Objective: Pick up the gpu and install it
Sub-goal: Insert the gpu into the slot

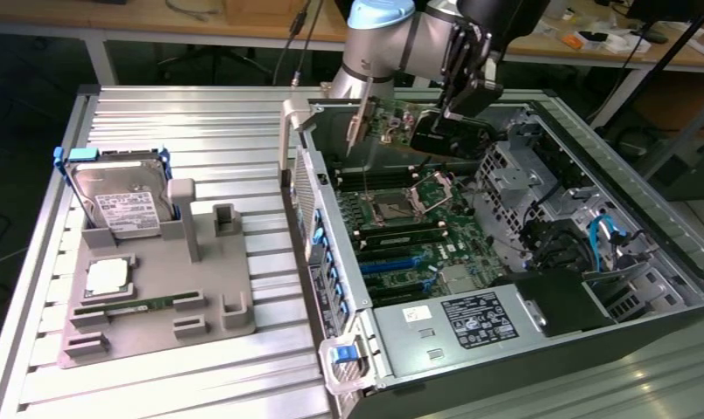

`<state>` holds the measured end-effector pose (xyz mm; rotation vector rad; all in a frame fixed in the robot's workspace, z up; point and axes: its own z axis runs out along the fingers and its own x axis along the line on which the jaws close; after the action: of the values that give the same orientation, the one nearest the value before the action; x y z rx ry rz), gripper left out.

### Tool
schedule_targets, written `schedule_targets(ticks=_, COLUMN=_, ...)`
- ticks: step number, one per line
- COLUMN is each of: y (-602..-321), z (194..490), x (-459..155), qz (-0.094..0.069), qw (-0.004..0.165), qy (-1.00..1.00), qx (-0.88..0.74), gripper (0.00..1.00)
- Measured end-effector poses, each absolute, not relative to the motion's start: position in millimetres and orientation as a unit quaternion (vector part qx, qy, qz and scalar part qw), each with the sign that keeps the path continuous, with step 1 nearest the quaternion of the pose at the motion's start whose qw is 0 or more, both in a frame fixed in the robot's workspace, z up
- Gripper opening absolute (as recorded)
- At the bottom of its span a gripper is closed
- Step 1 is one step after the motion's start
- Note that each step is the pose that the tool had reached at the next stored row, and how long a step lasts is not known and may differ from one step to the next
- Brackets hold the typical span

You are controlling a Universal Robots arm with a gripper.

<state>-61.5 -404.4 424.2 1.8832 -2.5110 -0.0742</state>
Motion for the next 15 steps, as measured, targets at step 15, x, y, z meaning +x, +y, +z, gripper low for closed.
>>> schedule_targets(ticks=15, y=-396.7, z=423.5, x=-61.3, qz=-0.024, qw=0.003, qy=-0.760, qx=0.650, gripper=0.27)
